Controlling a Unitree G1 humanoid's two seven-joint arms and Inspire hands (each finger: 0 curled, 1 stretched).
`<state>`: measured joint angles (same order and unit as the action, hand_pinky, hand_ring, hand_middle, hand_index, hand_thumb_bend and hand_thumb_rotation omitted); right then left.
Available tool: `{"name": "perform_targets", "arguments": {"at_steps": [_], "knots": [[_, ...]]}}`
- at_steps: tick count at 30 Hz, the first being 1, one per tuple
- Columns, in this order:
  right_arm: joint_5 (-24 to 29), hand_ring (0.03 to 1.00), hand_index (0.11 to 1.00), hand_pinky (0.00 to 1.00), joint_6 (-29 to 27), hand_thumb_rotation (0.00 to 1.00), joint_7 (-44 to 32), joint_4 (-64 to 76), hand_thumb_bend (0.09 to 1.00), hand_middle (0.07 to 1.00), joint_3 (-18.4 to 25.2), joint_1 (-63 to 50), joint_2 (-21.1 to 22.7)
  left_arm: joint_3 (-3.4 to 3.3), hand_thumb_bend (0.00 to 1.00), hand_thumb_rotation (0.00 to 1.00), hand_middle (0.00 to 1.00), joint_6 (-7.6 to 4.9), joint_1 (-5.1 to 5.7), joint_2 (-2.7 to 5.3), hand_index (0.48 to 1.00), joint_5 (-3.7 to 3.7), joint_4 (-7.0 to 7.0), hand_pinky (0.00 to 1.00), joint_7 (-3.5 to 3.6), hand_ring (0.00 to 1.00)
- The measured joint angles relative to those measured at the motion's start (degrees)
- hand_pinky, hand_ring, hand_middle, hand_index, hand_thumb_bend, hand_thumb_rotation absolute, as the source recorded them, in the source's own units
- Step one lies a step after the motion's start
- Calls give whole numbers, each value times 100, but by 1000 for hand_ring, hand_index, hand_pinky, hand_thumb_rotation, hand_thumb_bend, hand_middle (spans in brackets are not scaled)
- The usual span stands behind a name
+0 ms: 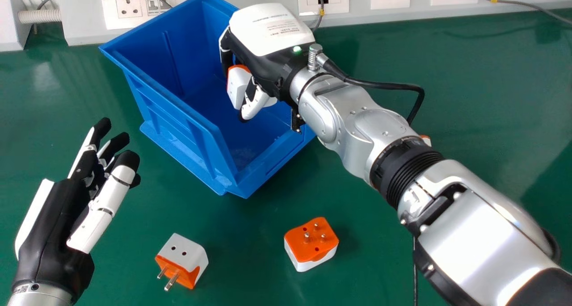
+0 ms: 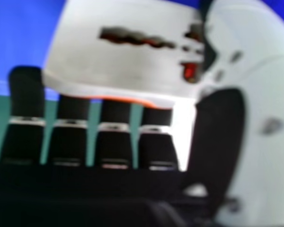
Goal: Pick all objects and put in blue box
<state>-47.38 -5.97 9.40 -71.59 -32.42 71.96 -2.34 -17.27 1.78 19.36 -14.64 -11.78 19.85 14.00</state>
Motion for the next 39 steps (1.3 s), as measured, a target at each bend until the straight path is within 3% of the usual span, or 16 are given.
{"name": "perform_targets", "arguments": {"at_steps": [10,16,27,28,29,32,39], "knots": [[131,478,453,388,-88,0,-6,-83,494,521,2,-3,-82,18,444,667,948,6,41,50,980,13,143,845,-45,929],[196,475,450,395,-42,0,15,-87,496,515,-2,-20,-82,69,441,666,949,13,54,74,981,57,173,846,-67,930],[343,474,463,387,-9,0,-256,-167,495,534,21,-40,-111,125,440,668,950,38,69,82,982,66,258,850,-156,932],[404,549,530,400,0,0,-307,-173,486,606,38,-56,-109,126,441,669,950,38,70,82,982,66,258,851,-156,933],[452,549,530,400,-1,0,-330,-179,486,606,62,-71,-108,126,441,669,950,38,70,82,982,66,258,851,-157,933],[493,707,664,426,-11,0,-344,-179,465,744,111,-95,-87,133,441,673,951,38,64,81,984,69,254,854,-158,934],[558,825,779,444,5,0,-269,-178,444,853,77,-134,-69,138,440,678,952,37,58,81,985,74,233,856,-158,935]]}}
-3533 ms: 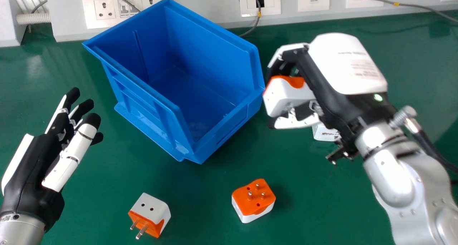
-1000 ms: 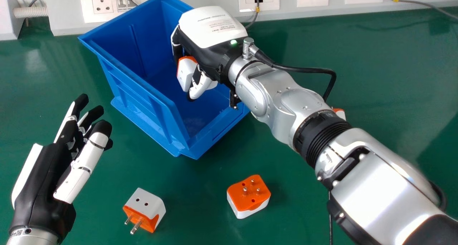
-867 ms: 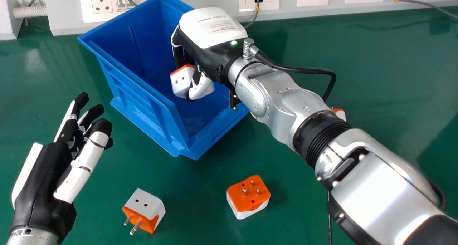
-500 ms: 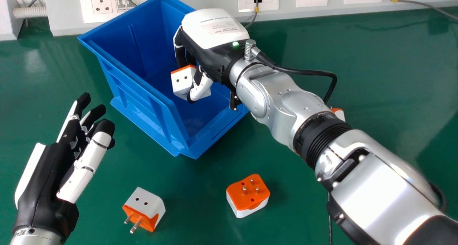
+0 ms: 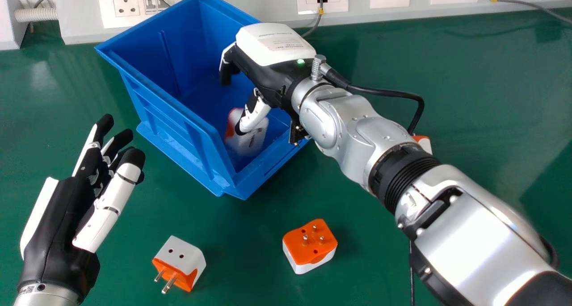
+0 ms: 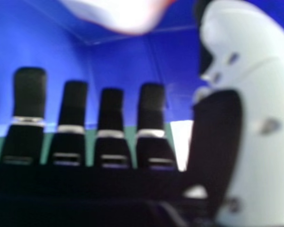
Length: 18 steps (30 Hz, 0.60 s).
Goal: Pick all objects and put in blue box
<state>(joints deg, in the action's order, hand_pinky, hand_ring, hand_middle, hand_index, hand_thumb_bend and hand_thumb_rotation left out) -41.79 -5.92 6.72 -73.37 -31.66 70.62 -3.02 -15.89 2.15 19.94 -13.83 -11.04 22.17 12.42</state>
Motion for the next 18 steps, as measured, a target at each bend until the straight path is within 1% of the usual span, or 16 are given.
{"name": "perform_targets", "arguments": {"at_steps": [2,3,5,8,11,14,16,18], "knots": [[-104,873,832,566,27,0,66,0,474,902,-105,-31,19,0,439,678,952,0,0,0,986,0,0,857,0,935],[-137,873,832,566,37,0,93,0,474,902,-164,-45,30,0,439,678,952,0,0,0,986,0,0,857,0,935],[-220,913,877,657,63,15,131,0,530,937,-266,-50,56,2,439,678,952,0,-2,0,986,1,0,857,0,935],[-309,951,922,746,129,55,190,0,587,968,-340,-49,91,9,442,678,953,0,-11,-1,987,8,-4,858,1,935],[-327,974,951,803,140,82,193,0,622,987,-373,-50,111,15,444,678,953,-1,-27,-2,987,36,-42,859,1,935],[-326,980,959,818,140,83,192,0,626,992,-383,-50,111,41,444,678,953,-1,-35,-2,987,54,-42,859,1,935],[-324,984,964,830,144,72,190,0,621,995,-383,-50,111,44,444,678,953,-1,-35,-2,987,85,-42,858,1,934],[-322,987,966,837,149,63,190,1,617,997,-382,-50,111,45,443,678,953,-1,-37,-2,987,90,-43,857,1,934]]}}
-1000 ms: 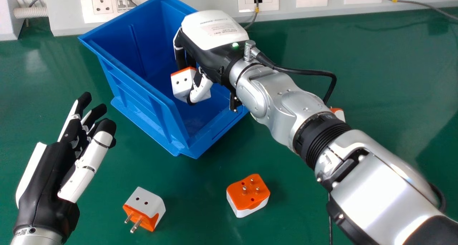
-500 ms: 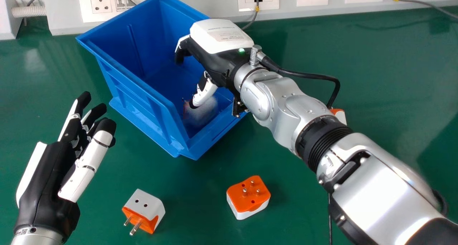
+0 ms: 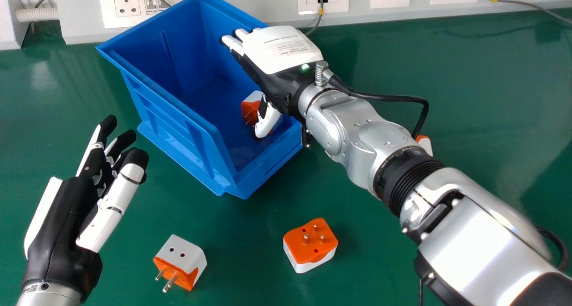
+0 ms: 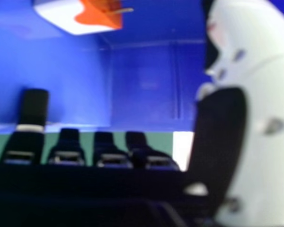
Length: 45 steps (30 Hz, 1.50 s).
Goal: Pick all objects and put in blue box
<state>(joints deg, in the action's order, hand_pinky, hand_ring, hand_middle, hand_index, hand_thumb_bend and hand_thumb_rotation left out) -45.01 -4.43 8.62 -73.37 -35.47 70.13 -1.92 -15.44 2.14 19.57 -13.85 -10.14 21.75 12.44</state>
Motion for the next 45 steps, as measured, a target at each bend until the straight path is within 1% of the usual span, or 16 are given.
{"name": "perform_targets", "arguments": {"at_steps": [2,4,6,8,9,12,14,19,22,28,33,36,39,41,43,45], "knots": [[1,988,967,838,2,60,1,3,616,998,1,0,0,6,443,677,953,0,-13,0,987,26,-2,857,-4,934],[3,989,967,839,4,58,1,5,616,998,3,0,0,17,441,677,951,1,-42,-1,987,101,-12,856,-21,933],[20,990,965,839,4,63,1,16,619,999,30,0,1,41,433,689,947,9,-85,-4,980,167,-23,855,-60,930],[87,990,963,840,4,63,1,44,623,999,84,-3,2,48,429,697,944,43,-132,-10,977,241,-36,855,-86,928],[109,990,963,840,5,63,1,69,623,999,101,-5,6,48,429,697,944,53,-148,-12,977,276,-51,855,-114,928],[164,992,955,841,2,39,52,166,627,1000,127,-23,25,48,422,719,938,109,-192,-13,969,333,-87,851,-140,920],[193,992,953,840,-1,37,132,212,626,1000,142,-45,29,48,420,723,937,115,-205,-13,968,338,-95,850,-144,919],[212,993,951,838,-15,108,231,401,643,1000,162,-184,77,51,418,728,936,116,-286,-14,967,348,-147,849,-151,917],[219,992,949,837,-28,90,280,673,644,1000,211,-339,189,55,424,729,935,109,-349,-15,967,352,-233,848,-157,917],[219,990,951,838,23,60,358,1453,648,1000,287,-766,431,83,443,734,935,80,-414,-17,967,355,-364,846,-148,917],[202,991,960,860,194,38,322,2687,649,1000,382,-1450,736,93,454,738,942,-16,-476,-32,971,354,-508,848,-108,924],[177,993,963,873,364,36,211,3688,639,1000,442,-1981,1006,93,457,739,944,-29,-529,-46,972,352,-563,847,-93,926],[139,995,965,891,497,33,69,4759,629,1000,525,-2605,1264,92,460,739,945,-34,-574,-63,973,349,-641,847,-50,927],[123,997,967,909,554,33,-31,5197,621,1000,561,-2869,1395,89,461,740,946,-36,-600,-68,974,348,-689,846,-38,928],[16,998,968,915,627,34,-131,5711,619,1000,626,-3162,1577,89,462,740,946,-39,-623,-72,974,345,-704,846,-12,928],[-53,998,969,924,645,39,-240,6252,611,1000,698,-3480,1794,64,460,740,946,-55,-640,-81,974,338,-724,847,2,929]]}}
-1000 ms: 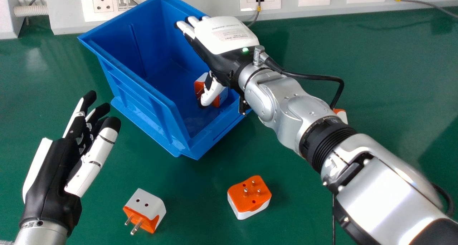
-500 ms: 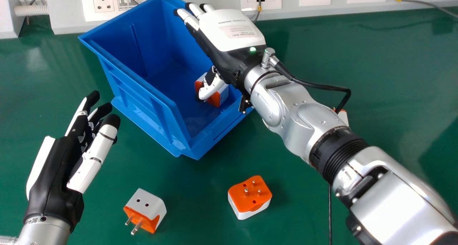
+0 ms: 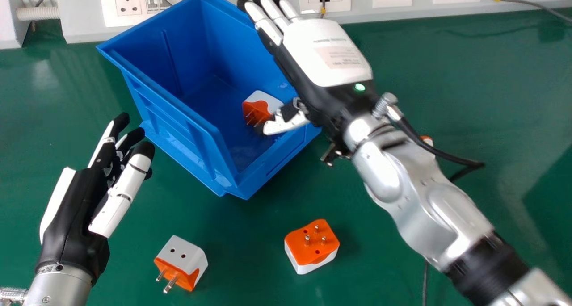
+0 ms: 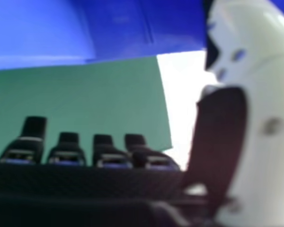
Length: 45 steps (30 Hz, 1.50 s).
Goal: Pick all objects and put in blue box
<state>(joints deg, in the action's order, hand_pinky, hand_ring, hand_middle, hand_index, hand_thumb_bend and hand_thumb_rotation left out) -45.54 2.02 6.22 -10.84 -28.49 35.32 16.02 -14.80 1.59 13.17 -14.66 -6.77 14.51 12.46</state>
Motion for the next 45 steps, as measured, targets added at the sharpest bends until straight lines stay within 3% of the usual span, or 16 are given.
{"name": "perform_targets", "arguments": {"at_steps": [9,16,19,24,32,37,45], "knots": [[-182,1000,970,961,18,52,-471,2304,606,1000,664,-1669,733,-40,444,738,949,-46,-4,-35,976,-25,-45,863,132,937],[-265,1000,977,990,44,94,-654,3442,590,1000,1244,-2877,890,-94,419,732,949,-93,75,-39,976,-65,-14,869,186,939],[-307,1000,982,995,79,113,-669,3794,579,1000,1503,-3382,896,-130,415,730,949,-88,137,-40,976,-66,14,869,188,939],[-424,1000,986,999,114,141,-669,4083,572,1000,1822,-3815,844,-132,401,728,951,-73,170,-42,980,-76,100,870,214,940],[-435,1000,987,998,77,157,-502,4237,565,1000,2110,-4378,593,-184,395,728,953,35,192,-57,985,-188,184,871,248,940],[-436,1000,986,996,110,153,-407,4140,564,1000,2225,-4571,424,-188,393,730,955,52,193,-59,988,-218,214,870,258,940],[-457,1000,985,995,295,147,-451,4098,567,1000,2260,-4641,237,-199,436,735,955,-12,176,-72,989,-229,19,868,368,940]]}}
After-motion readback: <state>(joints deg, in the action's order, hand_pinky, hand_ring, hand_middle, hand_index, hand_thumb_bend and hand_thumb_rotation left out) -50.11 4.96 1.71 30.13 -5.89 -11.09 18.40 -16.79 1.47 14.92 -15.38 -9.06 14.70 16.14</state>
